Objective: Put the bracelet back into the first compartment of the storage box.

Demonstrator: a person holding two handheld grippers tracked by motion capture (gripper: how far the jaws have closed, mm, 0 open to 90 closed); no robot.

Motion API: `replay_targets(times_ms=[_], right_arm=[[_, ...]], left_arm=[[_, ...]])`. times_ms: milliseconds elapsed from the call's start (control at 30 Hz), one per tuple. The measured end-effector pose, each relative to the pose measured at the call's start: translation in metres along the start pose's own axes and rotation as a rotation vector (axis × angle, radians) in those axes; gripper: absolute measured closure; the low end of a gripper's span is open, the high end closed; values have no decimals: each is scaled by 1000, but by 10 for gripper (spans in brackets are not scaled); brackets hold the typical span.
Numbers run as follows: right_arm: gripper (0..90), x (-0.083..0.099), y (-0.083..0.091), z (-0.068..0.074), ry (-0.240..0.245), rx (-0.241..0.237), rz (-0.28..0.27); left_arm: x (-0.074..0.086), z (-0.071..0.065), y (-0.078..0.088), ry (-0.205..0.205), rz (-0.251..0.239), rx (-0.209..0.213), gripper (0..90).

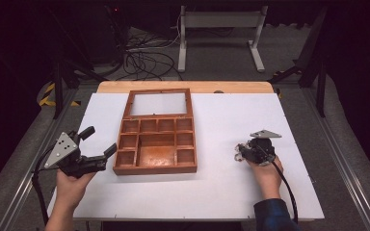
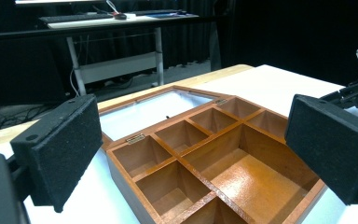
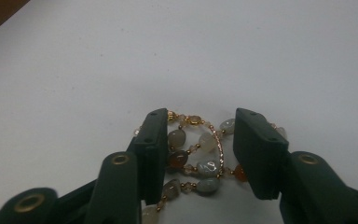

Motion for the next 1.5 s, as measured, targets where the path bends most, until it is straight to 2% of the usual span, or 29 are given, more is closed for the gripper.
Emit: replay_targets(times_ms=[200,267,300,467,533,700,867,1133,1500], right_arm=[[775,1,2,3,-23,-7,20],[791,1,3,3,-31,-14,24],[850,1,3,3,-32,-19,29],[856,1,3,4,-8,-20,31],[857,0,4,3,-5,-37,28],[857,-8,16,6,-4,-62,-48],[858,-13,25,6,-3,-71,-99],[857,-23,38,10,29,-77,-180],[857,-35,54,22,56,-85,-288]], left_arm=[[0,-1,0,1,4,3,48],[0,-1,0,2,3,2,48],[0,-1,0,2,3,2,49],[0,-1,0,2,-1,2,49],[-1,0,1,1,-3,-1,49],[0,1,2,7,1,-2,50],[0,1,2,1,1,-2,50],[0,1,2,3,4,-2,51],[-1,0,2,5,-1,1,51]])
Point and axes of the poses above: each handheld gripper's, and its own axes: y roughly backward along the jaws, x roughly out of its underside, z roughly to its left, the point moved 6 cm from there along -y, roughly forward along the jaws, and after that the axes turned 7 degrees about -y, right-handed, at the moved point
